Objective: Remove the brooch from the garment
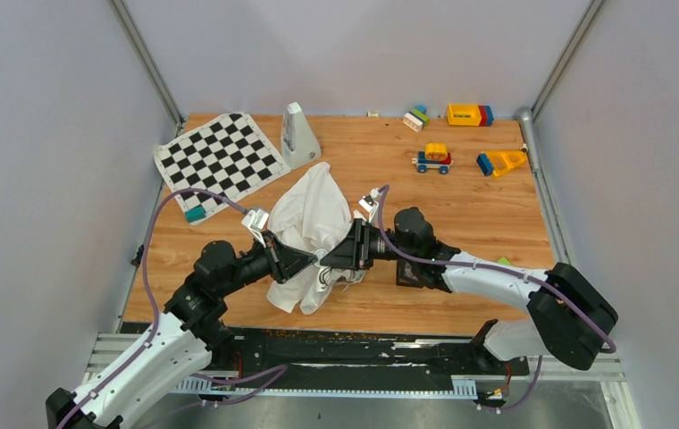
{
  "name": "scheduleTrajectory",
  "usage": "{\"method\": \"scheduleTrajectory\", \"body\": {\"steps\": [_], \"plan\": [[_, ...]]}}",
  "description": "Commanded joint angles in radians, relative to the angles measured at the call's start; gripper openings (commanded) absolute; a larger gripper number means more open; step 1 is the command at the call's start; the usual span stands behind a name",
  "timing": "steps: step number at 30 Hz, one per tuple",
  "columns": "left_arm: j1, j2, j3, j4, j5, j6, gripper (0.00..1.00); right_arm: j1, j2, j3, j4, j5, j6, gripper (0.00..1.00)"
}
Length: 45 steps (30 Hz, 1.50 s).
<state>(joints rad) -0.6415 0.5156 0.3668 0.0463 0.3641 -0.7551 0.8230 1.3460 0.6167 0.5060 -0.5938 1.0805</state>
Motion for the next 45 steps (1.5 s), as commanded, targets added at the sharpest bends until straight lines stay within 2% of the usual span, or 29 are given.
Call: {"method": "scheduleTrajectory", "body": {"steps": [1,5,11,16,20,25,29,32,35,36,39,42,45], "plan": [[-0.018,-0.006,0.098,-0.248,-0.084,0.059,0.00,0.017,-0.074,0.013,-0.029,0.090,-0.079,0.43],[-0.018,0.025,0.146,-0.359,-0.148,0.091,0.00,0.018,-0.102,-0.023,-0.051,0.132,-0.122,0.54],[-0.018,0.104,0.220,-0.428,-0.147,0.115,0.00,0.021,-0.056,-0.018,-0.062,0.146,-0.154,0.54],[-0.019,0.161,0.287,-0.514,-0.174,0.143,0.00,0.033,-0.044,0.011,-0.142,0.222,-0.206,0.55],[-0.018,0.214,0.361,-0.636,-0.209,0.177,0.00,0.039,-0.069,0.040,-0.229,0.283,-0.282,0.63],[-0.018,0.279,0.463,-0.752,-0.239,0.218,0.00,0.040,-0.090,0.080,-0.337,0.339,-0.329,0.79],[-0.019,0.325,0.541,-0.849,-0.245,0.255,0.00,0.071,-0.033,0.124,-0.355,0.316,-0.346,0.82],[-0.019,0.377,0.587,-0.891,-0.174,0.291,0.00,0.104,0.029,0.156,-0.343,0.309,-0.349,0.82],[-0.018,0.401,0.608,-0.905,-0.139,0.313,0.00,0.122,0.074,0.183,-0.302,0.264,-0.353,0.74],[-0.018,0.406,0.617,-0.908,-0.141,0.315,0.00,0.125,0.085,0.192,-0.297,0.256,-0.354,0.68],[-0.018,0.409,0.631,-0.931,-0.160,0.329,0.00,0.123,0.094,0.216,-0.308,0.274,-0.358,0.36],[-0.018,0.419,0.634,-0.948,-0.176,0.339,0.00,0.115,0.078,0.235,-0.330,0.305,-0.366,0.15],[-0.018,0.429,0.617,-0.941,-0.157,0.343,0.00,0.083,0.068,0.261,-0.365,0.334,-0.354,0.02]]}}
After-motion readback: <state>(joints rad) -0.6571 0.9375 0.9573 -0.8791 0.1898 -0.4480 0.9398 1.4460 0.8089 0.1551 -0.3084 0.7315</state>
